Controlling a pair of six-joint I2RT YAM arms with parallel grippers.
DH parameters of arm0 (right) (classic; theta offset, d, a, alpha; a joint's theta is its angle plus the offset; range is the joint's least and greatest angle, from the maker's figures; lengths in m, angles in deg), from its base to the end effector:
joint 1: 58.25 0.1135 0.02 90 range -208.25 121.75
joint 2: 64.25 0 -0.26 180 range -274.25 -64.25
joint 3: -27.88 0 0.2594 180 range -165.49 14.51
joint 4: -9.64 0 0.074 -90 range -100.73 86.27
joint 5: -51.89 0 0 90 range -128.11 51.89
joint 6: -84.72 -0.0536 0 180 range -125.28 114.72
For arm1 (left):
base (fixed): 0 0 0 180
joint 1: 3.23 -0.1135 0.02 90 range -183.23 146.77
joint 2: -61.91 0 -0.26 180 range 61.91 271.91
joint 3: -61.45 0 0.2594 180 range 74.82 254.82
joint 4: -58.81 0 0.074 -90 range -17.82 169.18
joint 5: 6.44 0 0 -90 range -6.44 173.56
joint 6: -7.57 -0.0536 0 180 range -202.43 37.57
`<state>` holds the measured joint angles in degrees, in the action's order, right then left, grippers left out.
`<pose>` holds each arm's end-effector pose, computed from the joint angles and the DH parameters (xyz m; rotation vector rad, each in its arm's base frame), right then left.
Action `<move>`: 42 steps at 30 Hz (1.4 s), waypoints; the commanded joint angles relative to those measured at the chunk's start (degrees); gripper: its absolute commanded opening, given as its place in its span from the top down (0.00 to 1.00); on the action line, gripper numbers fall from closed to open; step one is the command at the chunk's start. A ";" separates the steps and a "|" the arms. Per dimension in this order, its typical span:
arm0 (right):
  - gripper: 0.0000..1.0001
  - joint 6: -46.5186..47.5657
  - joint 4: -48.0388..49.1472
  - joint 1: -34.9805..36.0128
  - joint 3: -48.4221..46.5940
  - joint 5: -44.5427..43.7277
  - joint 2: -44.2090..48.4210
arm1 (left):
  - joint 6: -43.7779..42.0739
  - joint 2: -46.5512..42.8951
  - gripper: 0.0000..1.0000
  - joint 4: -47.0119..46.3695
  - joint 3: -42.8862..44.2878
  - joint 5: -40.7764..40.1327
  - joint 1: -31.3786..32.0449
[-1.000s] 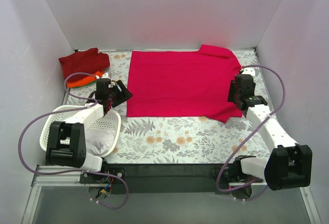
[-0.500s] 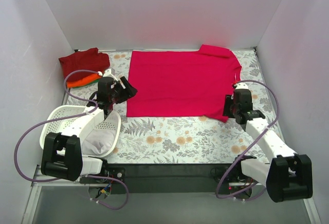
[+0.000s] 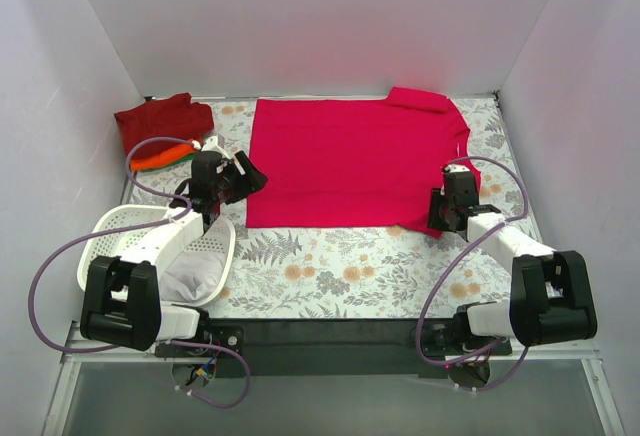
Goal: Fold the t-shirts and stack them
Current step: Flatten the tshirt out
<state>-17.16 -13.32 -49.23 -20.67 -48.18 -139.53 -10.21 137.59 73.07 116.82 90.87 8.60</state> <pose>0.2658 0.0327 0.1516 0.1386 2.4167 -0.0486 0.2958 -0.0689 0.2032 -1.1076 2.0594 -0.9328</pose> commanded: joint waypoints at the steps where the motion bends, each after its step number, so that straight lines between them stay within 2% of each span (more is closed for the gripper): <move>1: 0.64 -0.69 1.33 0.04 -1.65 0.57 1.36 | -0.77 -0.44 0.39 -0.53 0.19 0.51 0.03; 9: 0.64 -0.95 -1.75 0.04 -0.16 0.22 4.10 | -0.68 -0.18 0.38 -0.53 -0.07 0.51 0.03; 24: 0.65 -1.48 -5.62 0.04 -0.24 1.36 -0.65 | -1.03 -0.27 0.38 -1.33 0.01 0.25 0.03; 26: 0.67 -1.48 -5.62 0.04 -0.24 1.89 -1.09 | -1.03 0.17 0.38 -1.15 0.01 0.16 0.03; 32: 0.98 -0.86 -6.41 0.39 0.29 4.26 -0.74 | -0.95 -0.18 0.37 -1.15 0.01 -0.10 0.03; 42: 0.99 -7.10 -14.22 6.45 -0.77 1.63 2.95 | -1.03 1.57 0.37 -1.15 0.19 -0.37 0.03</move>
<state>-21.10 -22.43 -44.36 -20.52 -45.51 -138.20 -10.47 138.60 72.11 116.80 91.44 8.60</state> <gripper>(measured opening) 0.021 0.631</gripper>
